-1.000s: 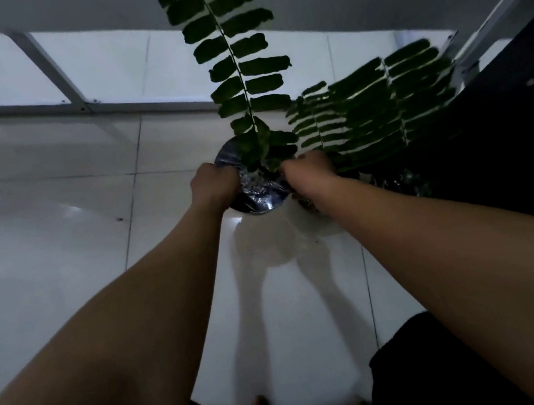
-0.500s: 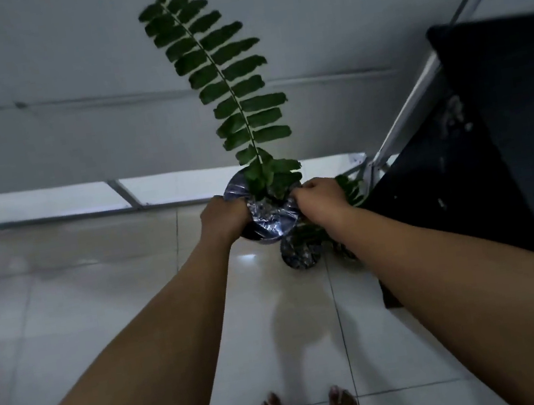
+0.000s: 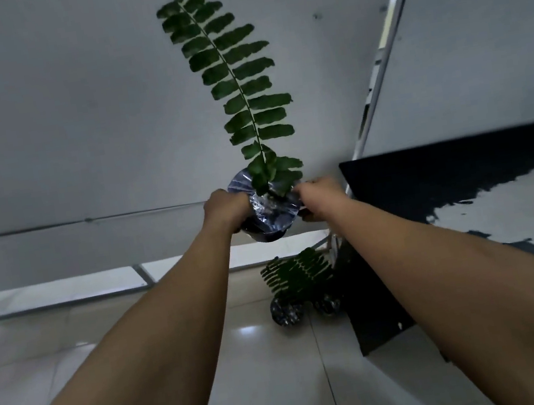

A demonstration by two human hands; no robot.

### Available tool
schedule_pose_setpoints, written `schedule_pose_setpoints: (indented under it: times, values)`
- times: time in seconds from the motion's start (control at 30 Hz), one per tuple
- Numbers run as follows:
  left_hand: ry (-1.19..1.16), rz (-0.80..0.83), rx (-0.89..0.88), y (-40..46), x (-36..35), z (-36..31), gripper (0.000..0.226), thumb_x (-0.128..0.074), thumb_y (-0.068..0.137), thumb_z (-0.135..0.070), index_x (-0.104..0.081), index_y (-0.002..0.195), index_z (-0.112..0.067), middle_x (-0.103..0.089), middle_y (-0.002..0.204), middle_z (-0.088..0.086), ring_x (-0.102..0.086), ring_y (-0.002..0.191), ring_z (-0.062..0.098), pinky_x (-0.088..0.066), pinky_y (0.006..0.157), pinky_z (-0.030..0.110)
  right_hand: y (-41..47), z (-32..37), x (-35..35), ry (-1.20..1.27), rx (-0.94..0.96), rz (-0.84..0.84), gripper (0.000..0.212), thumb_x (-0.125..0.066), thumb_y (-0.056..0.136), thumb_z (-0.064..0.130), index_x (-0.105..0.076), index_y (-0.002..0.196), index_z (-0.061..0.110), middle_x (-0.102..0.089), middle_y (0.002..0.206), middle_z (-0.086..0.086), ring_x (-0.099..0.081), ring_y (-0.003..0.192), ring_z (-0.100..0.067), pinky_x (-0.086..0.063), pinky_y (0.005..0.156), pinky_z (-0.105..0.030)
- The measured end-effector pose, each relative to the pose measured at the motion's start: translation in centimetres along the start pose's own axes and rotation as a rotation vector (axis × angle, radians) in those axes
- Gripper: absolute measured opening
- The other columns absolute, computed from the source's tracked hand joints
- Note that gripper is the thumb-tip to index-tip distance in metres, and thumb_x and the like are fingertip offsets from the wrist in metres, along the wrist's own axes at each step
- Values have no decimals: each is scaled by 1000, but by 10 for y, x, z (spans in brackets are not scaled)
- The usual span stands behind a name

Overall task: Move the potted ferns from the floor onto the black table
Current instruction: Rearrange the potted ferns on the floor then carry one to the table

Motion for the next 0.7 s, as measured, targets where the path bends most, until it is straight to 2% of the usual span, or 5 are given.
schedule_pose_setpoints:
  times: [0.2,0.3,0.37,0.53,0.7]
  values:
    - [-6,31,-38,-44,-17,-28,31,-52,85,-14,-60,110,3,-65,113,24,-69,95,40,-61,85,48,-41,1,50,15,-16,-7,9,-67,87,21,-64,85,12,-69,95,-11,-70,90,-28,-62,71,-36]
    - [-35,79,-54,-64,-42,-37,27,-53,84,-16,-60,104,1,-66,107,23,-70,85,38,-64,76,46,-50,-14,88,59,-18,-45,20,-72,81,21,-69,96,8,-72,94,-11,-71,82,-28,-58,58,-31]
    - [-36,111,-71,-75,-66,-45,28,-53,83,-17,-60,104,1,-66,105,22,-70,82,37,-65,70,44,-51,-27,115,91,-34,-63,21,-71,81,20,-71,97,7,-74,94,-12,-72,83,-28,-62,64,-35]
    - [-64,168,-108,-90,-129,-63,19,-55,80,-17,-64,92,-5,-70,100,20,-72,82,36,-64,75,48,-45,-51,180,142,-41,-127,12,-70,84,18,-71,93,10,-68,76,-8,-64,65,-23,-55,57,-30]
    - [-100,160,-91,-98,-197,-84,6,-56,78,-15,-59,73,-12,-72,100,19,-72,84,36,-64,77,49,-18,-75,245,101,-50,-120,28,-67,88,21,-71,110,5,-69,90,-11,-64,76,-25,-54,61,-31]
Point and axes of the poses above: each hand's wrist, its own y-axis towards the middle knuckle, its own x-axis out of the back of the hand, z = x × y, the point moved 7 cm from there along y, towards the middle knuckle
